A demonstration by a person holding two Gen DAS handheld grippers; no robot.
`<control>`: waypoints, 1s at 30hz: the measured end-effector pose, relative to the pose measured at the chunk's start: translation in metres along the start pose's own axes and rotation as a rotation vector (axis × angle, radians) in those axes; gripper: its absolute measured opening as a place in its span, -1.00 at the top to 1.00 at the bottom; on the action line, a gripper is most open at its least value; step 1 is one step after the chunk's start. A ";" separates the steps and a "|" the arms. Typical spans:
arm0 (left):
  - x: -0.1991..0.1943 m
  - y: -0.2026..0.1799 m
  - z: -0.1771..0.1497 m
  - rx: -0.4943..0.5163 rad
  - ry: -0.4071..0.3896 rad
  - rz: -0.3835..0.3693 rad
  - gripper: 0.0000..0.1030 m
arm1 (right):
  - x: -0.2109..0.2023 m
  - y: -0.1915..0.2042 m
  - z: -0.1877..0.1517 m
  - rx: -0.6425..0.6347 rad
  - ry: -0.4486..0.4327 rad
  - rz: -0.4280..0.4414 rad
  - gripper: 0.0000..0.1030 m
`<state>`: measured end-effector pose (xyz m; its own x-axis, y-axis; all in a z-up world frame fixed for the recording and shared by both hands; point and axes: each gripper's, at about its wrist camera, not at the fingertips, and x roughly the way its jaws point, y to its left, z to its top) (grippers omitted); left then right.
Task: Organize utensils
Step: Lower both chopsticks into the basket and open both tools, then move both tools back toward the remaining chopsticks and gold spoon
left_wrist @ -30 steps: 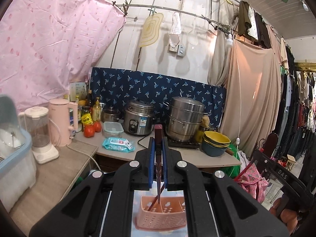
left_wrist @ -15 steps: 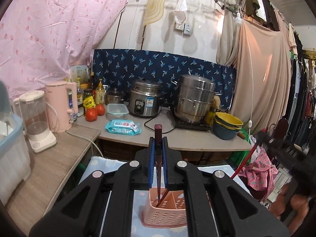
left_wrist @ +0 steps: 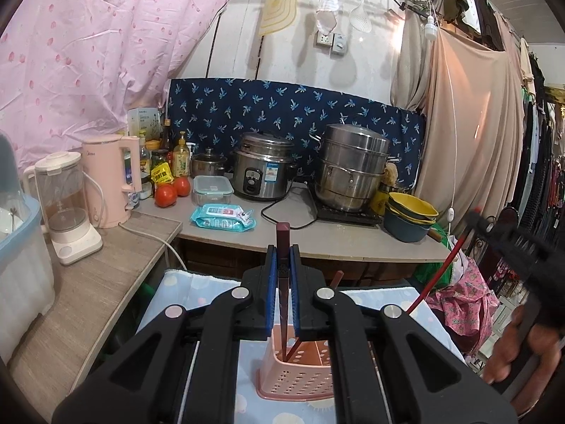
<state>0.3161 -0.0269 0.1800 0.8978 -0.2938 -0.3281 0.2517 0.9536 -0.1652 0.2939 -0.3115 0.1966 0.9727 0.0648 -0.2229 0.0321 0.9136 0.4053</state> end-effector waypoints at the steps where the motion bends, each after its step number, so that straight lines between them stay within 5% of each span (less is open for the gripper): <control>1: 0.001 0.000 -0.001 0.001 0.004 0.001 0.87 | 0.004 -0.001 -0.006 -0.013 0.019 -0.009 0.86; 13: 0.010 0.009 -0.013 -0.025 0.048 0.013 0.86 | 0.025 -0.011 -0.045 -0.060 0.136 -0.049 0.77; 15: 0.009 0.010 -0.015 -0.028 0.051 0.013 0.85 | 0.023 -0.014 -0.046 -0.052 0.137 -0.056 0.45; 17: 0.008 0.010 -0.015 -0.033 0.051 0.021 0.62 | 0.020 -0.015 -0.047 -0.046 0.126 -0.060 0.16; 20: 0.004 0.012 -0.016 -0.040 0.041 0.034 0.36 | 0.015 -0.015 -0.048 -0.058 0.126 -0.064 0.15; 30: -0.008 0.013 -0.021 -0.038 0.047 0.039 0.34 | 0.000 -0.010 -0.062 -0.110 0.157 -0.069 0.15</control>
<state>0.3046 -0.0137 0.1606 0.8883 -0.2604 -0.3783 0.2023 0.9614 -0.1867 0.2796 -0.2953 0.1374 0.9209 0.0542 -0.3861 0.0640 0.9558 0.2869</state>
